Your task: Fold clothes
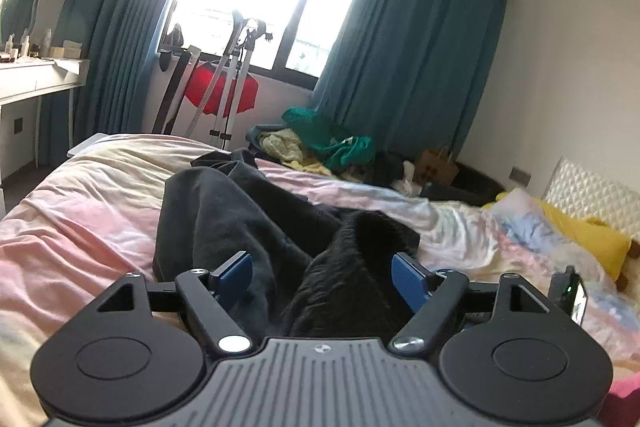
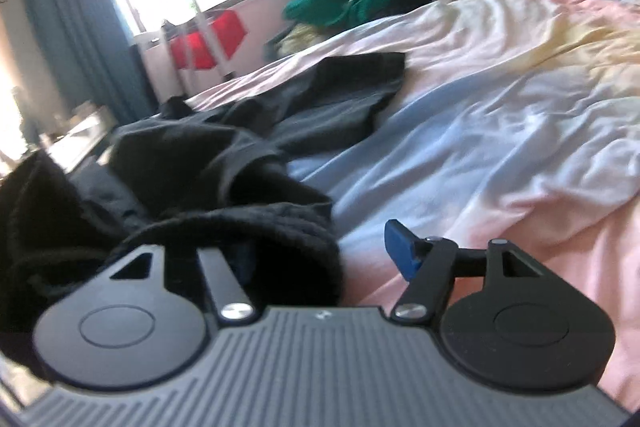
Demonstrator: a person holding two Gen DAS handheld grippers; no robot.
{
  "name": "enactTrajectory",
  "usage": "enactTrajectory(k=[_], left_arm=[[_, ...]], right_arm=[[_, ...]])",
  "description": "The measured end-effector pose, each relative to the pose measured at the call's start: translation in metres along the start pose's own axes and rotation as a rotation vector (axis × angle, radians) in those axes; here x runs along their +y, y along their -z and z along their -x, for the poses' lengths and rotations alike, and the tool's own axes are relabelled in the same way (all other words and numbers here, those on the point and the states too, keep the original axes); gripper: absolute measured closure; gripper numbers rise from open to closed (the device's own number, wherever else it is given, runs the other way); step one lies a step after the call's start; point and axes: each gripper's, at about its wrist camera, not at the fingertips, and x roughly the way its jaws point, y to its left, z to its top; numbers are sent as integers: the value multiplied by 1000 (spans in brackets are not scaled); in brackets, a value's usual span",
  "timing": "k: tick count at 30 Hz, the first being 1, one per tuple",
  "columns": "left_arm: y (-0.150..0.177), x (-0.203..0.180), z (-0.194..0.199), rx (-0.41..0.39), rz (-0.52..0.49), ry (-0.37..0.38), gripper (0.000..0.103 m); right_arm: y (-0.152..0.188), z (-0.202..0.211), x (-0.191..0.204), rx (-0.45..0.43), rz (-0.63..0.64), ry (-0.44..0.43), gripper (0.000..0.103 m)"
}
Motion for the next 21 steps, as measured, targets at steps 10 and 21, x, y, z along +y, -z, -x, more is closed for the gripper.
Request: enactTrajectory(k=[10, 21], left_arm=[[15, 3, -15, 66, -48, -10, 24], [18, -2, -20, 82, -66, -29, 22]], right_arm=[[-2, -5, -3, 42, -75, -64, 55], [-16, 50, 5, -117, 1, -130, 91]])
